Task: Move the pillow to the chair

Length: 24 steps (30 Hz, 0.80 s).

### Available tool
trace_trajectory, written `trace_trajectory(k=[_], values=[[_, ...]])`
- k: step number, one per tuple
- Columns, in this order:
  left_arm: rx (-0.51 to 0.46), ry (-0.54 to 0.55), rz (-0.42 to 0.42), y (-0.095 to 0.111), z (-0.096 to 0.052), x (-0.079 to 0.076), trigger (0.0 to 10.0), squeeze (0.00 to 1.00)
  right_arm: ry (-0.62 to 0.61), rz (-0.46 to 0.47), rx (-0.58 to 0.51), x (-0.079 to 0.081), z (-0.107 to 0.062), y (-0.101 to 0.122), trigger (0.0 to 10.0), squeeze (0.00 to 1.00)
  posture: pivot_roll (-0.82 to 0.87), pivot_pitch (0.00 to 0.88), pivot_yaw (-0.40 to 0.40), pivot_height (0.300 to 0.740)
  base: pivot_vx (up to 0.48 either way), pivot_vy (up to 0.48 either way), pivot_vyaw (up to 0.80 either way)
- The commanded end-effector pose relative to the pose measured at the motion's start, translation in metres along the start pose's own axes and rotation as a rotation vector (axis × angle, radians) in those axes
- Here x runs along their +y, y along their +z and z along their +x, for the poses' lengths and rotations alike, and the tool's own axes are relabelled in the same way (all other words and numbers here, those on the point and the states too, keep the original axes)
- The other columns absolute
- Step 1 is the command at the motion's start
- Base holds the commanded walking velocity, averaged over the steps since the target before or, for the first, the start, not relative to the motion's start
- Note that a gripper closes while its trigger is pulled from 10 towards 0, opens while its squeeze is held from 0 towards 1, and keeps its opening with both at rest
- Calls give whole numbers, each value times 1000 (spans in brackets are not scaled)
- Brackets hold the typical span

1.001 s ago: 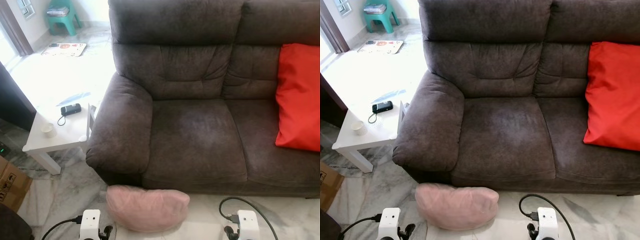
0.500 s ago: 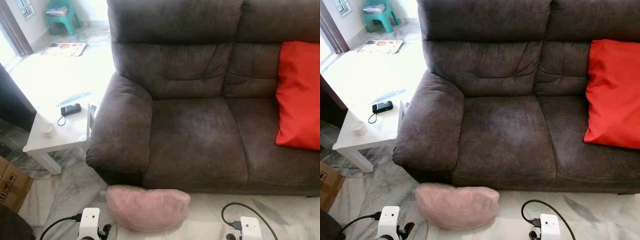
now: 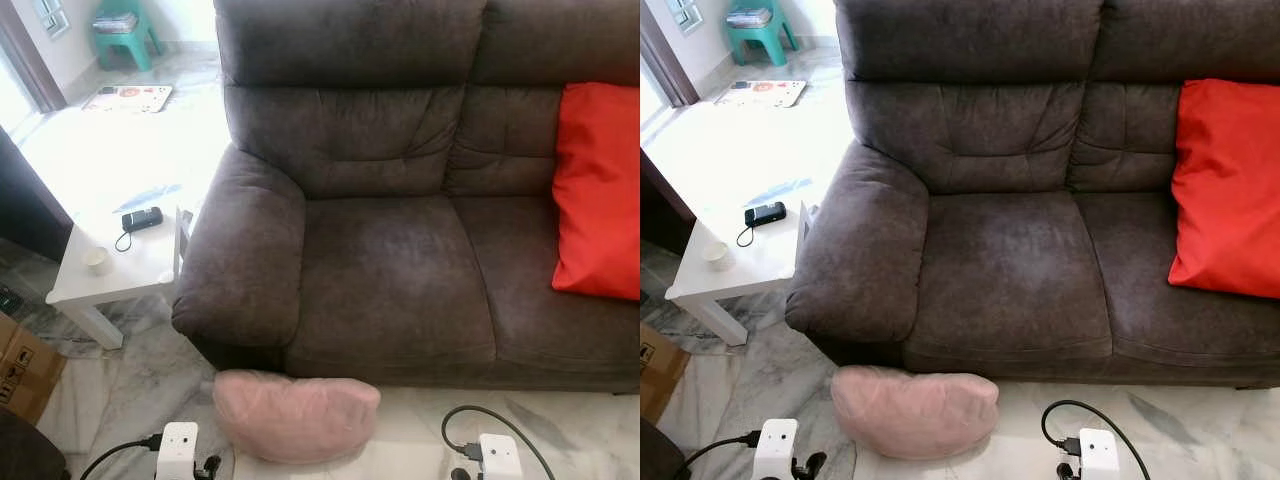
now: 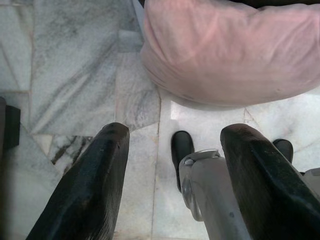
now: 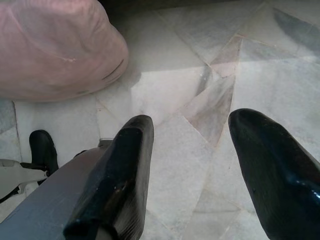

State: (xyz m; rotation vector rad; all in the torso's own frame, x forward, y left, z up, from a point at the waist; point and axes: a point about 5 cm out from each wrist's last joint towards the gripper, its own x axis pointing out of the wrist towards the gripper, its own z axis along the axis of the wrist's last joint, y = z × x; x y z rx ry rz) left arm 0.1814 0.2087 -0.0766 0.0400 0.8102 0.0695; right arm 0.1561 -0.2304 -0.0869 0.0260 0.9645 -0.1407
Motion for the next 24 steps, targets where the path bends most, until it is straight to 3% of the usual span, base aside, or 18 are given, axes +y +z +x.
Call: trace_trajectory(k=[1, 24], values=[[34, 11, 5, -9, -3, 3, 10000, 0, 1, 13, 18, 1, -1, -6, 10000, 0, 77, 99, -9, 740, 0, 270, 0], [16, 38, -16, -6, -3, 8, 10000, 0, 20, 16, -6, 7, 1, 2, 10000, 0, 79, 111, -10, 740, 0, 325, 0]])
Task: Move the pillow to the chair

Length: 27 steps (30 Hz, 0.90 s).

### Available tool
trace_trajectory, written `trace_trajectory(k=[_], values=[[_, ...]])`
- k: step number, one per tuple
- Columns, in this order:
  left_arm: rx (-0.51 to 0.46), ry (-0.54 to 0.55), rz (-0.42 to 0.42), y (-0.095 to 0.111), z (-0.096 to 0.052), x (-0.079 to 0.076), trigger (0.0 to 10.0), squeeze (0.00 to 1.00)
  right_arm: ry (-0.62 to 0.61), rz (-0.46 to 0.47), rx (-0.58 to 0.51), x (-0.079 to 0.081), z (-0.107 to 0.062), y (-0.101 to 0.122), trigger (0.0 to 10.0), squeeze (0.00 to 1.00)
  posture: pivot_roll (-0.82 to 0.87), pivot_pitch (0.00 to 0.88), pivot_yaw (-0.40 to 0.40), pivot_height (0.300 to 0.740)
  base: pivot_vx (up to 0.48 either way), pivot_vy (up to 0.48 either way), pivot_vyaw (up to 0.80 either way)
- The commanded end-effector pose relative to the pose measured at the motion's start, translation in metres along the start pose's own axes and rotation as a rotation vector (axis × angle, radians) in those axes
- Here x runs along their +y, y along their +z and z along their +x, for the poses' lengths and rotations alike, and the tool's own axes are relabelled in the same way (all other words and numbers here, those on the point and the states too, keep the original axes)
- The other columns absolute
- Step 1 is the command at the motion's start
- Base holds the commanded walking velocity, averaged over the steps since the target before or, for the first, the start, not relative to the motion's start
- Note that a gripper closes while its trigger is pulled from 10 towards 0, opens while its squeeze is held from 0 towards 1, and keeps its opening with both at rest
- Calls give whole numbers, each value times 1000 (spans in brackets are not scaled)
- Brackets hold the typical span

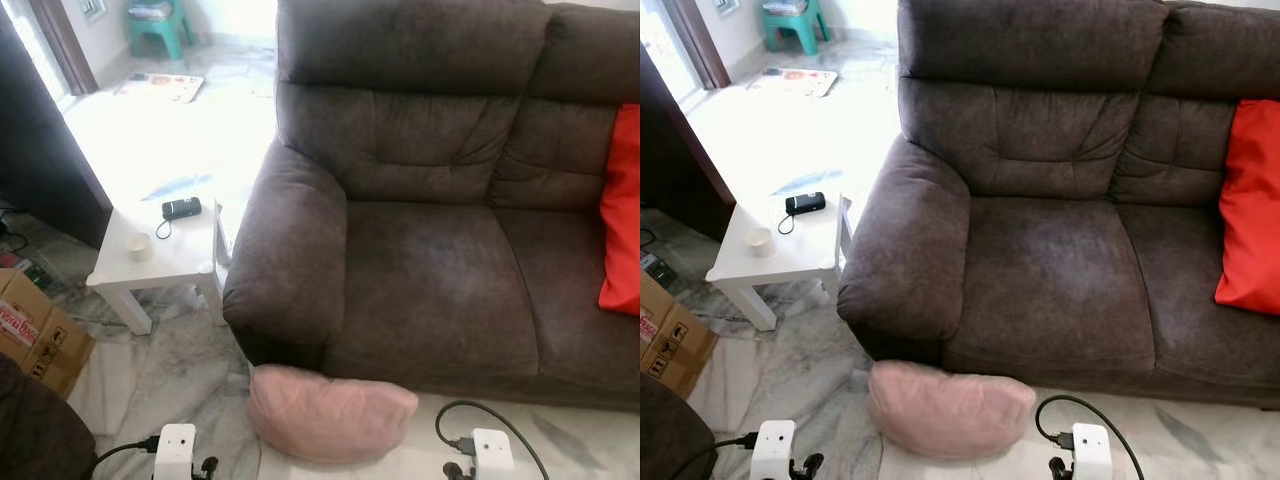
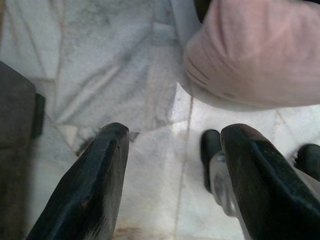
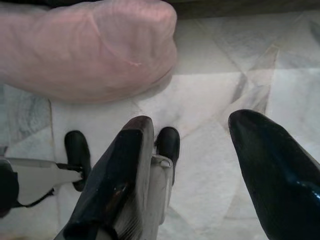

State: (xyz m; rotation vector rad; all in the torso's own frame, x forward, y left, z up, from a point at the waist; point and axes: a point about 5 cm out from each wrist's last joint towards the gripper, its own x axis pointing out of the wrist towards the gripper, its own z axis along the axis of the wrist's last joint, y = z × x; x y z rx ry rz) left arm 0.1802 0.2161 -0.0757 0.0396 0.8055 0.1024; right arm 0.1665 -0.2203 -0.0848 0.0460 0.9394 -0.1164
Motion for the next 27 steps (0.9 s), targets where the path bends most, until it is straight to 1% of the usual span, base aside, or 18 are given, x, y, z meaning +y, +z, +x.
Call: trace_trajectory(k=[1, 3, 7, 13, 16, 23, 27], values=[[19, 9, -3, -6, -2, 1, 10000, 0, -10, 9, 18, -4, -2, -7, 10000, 0, 79, 111, -10, 740, 0, 322, 0], [13, 7, 7, -4, -1, 1, 10000, 0, -12, 11, 14, -7, -2, -5, 10000, 0, 78, 110, -9, 740, 0, 283, 0], [4, 4, 19, -2, 0, -1, 10000, 0, -14, 11, 10, -9, -2, -3, 10000, 0, 78, 110, -9, 740, 0, 0, 0], [-6, -3, 16, 1, 1, -7, 10000, 0, -10, 13, 6, -7, 0, 1, 10000, 0, 79, 111, -7, 740, 0, 0, 0], [-7, -2, 21, 1, 1, -7, 10000, 0, -6, 11, 2, -5, 1, 5, 10000, 0, 79, 111, -7, 740, 0, 0, 0], [-11, 9, 48, 3, 1, -5, 10000, 0, -1, 14, 1, -2, 1, 3, 10000, 0, 82, 108, -5, 740, 0, 0, 0], [-16, 8, 42, 6, 2, -6, 10000, 0, 2, 18, -2, -2, 0, 3, 10000, 0, 81, 107, -4, 740, 0, 0, 0]])
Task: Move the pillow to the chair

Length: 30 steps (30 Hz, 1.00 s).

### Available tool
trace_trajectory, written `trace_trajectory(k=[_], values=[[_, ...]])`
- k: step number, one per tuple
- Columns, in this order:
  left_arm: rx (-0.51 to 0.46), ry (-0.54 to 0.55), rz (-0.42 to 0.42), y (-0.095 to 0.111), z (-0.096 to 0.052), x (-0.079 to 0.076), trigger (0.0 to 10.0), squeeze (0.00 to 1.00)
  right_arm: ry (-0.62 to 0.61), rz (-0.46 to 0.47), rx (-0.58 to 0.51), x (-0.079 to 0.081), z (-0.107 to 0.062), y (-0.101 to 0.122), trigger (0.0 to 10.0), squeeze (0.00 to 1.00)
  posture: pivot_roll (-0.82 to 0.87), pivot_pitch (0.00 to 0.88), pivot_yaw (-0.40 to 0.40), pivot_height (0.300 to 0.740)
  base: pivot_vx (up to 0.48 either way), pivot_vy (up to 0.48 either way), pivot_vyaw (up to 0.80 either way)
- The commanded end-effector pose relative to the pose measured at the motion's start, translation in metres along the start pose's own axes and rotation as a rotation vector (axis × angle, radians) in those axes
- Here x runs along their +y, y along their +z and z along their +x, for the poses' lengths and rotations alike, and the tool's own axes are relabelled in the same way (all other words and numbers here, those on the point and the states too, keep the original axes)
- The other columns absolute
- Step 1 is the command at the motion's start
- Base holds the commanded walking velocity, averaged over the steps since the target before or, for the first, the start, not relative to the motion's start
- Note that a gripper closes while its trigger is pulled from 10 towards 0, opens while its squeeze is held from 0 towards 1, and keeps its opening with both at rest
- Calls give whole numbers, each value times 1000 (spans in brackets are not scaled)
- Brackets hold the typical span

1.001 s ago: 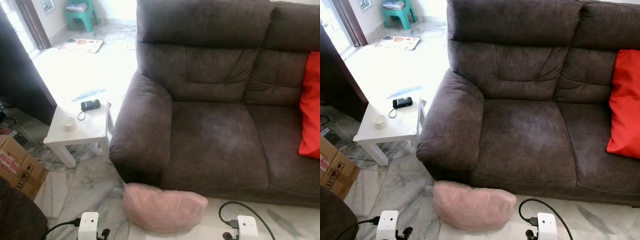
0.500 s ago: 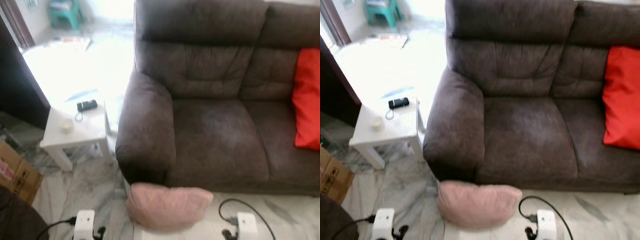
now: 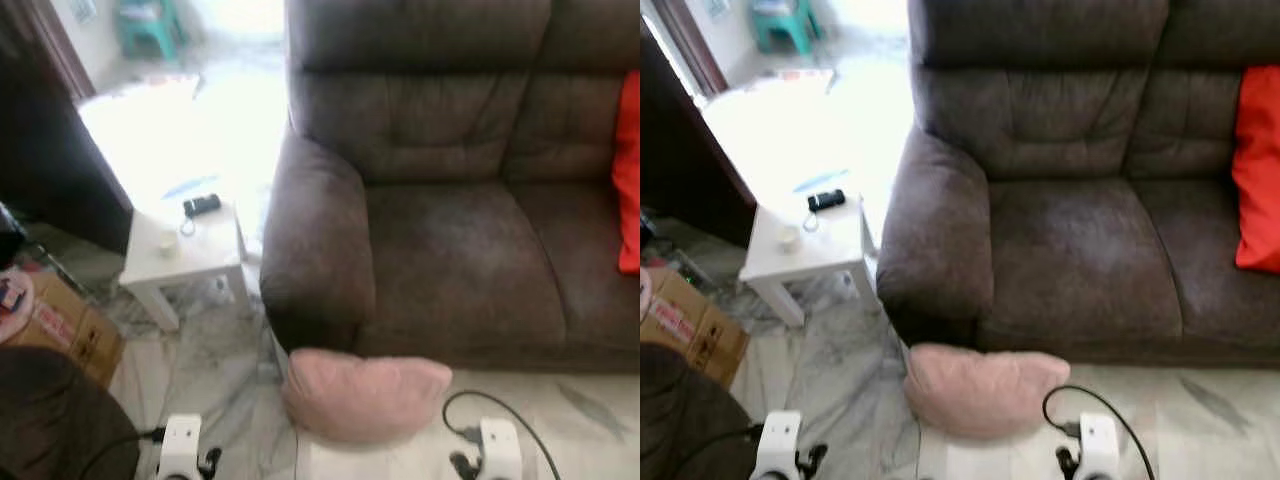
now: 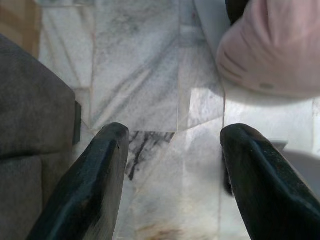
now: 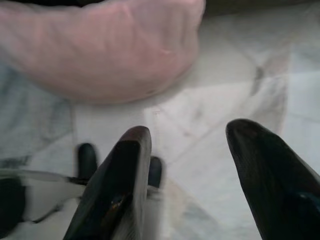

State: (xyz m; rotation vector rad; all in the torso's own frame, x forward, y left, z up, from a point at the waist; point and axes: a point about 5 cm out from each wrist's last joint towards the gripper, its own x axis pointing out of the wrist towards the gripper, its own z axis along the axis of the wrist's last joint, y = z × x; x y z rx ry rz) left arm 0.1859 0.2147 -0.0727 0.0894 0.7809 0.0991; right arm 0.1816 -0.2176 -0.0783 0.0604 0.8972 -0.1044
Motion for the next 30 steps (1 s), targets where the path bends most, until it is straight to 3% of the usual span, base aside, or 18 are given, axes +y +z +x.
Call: trace_trajectory(k=[1, 19, 26, 30], values=[[10, -9, -3, 0, 1, -5, 10000, 0, -17, 10, 39, -7, -4, -13, 10000, 0, 81, 107, -4, 740, 0, 0, 0], [23, -4, -8, -4, 0, -6, 10000, 0, 14, -24, 23, -5, -4, -11, 10000, 0, 81, 114, -5, 740, 0, 0, 0], [23, -4, -10, -5, -1, -6, 10000, 0, 39, -14, 15, 0, -3, -10, 10000, 0, 83, 116, -8, 740, 0, 0, 800], [28, -3, -10, -6, -1, -7, 10000, 0, 30, 2, 18, -1, -3, -11, 10000, 0, 82, 116, -9, 740, 0, 0, 0]])
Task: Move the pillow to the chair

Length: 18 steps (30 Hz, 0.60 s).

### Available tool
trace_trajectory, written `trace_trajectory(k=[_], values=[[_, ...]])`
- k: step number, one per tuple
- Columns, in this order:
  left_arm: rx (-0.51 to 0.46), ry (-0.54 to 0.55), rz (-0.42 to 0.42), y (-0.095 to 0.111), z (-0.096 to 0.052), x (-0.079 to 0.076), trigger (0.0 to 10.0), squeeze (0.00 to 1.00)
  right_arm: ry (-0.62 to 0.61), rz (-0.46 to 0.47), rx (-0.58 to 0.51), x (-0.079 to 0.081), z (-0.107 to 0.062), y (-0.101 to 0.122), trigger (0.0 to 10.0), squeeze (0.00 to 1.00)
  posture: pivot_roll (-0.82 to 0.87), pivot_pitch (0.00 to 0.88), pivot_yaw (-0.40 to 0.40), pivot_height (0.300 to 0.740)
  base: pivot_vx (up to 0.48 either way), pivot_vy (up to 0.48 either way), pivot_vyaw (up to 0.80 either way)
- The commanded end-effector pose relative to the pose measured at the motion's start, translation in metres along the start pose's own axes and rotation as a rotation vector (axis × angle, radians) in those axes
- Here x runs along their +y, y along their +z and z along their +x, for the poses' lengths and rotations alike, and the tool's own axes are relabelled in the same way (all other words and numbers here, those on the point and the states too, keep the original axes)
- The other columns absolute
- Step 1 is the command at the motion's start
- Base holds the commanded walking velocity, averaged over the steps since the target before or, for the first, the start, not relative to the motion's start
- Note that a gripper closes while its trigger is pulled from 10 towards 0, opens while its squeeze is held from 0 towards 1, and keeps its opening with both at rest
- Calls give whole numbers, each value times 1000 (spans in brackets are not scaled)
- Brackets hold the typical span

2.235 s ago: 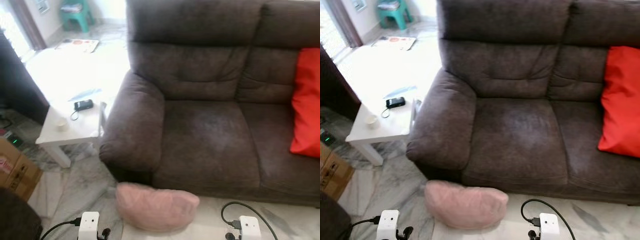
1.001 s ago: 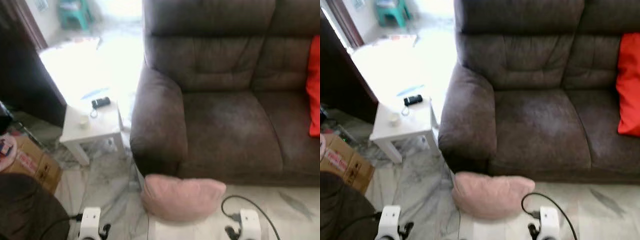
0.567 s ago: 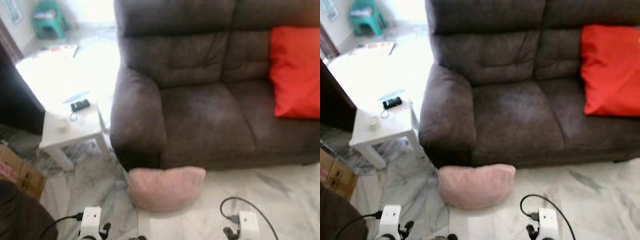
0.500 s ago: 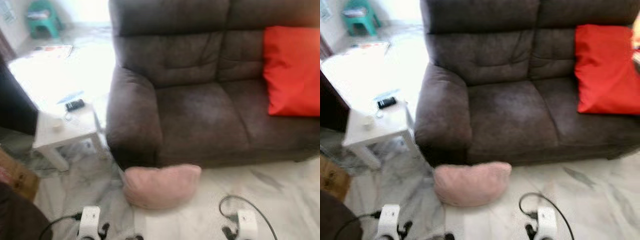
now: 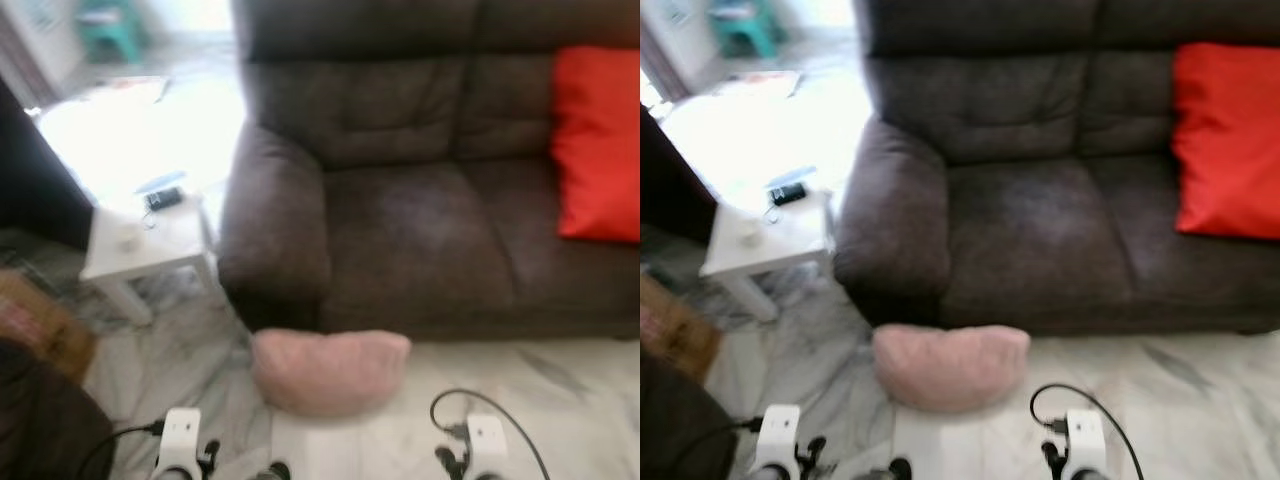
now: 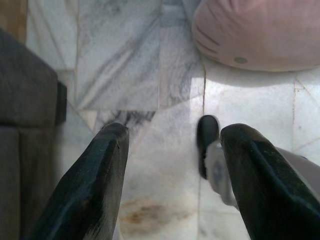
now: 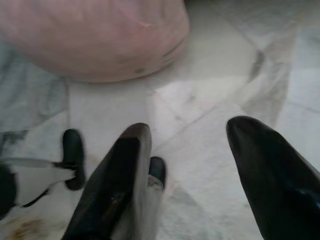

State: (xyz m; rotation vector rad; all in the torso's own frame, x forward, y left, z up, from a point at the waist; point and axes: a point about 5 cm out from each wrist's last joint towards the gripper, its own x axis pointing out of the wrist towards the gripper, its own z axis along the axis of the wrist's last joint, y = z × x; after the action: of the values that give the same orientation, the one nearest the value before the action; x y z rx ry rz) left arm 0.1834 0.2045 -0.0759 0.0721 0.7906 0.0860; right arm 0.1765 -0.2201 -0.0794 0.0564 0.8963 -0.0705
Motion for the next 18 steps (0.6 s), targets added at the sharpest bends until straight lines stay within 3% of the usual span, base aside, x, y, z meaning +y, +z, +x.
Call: trace_trajectory(k=[1, 18], values=[[18, 15, 0, -2, 0, 4, 10000, 0, 2, 20, 18, 2, -1, -6, 10000, 0, 82, 116, -9, 740, 0, 0, 0], [18, 8, -1, -4, -1, 3, 10000, 0, -4, 18, 29, -1, -2, -9, 10000, 0, 83, 118, -17, 740, 0, 0, 0]])
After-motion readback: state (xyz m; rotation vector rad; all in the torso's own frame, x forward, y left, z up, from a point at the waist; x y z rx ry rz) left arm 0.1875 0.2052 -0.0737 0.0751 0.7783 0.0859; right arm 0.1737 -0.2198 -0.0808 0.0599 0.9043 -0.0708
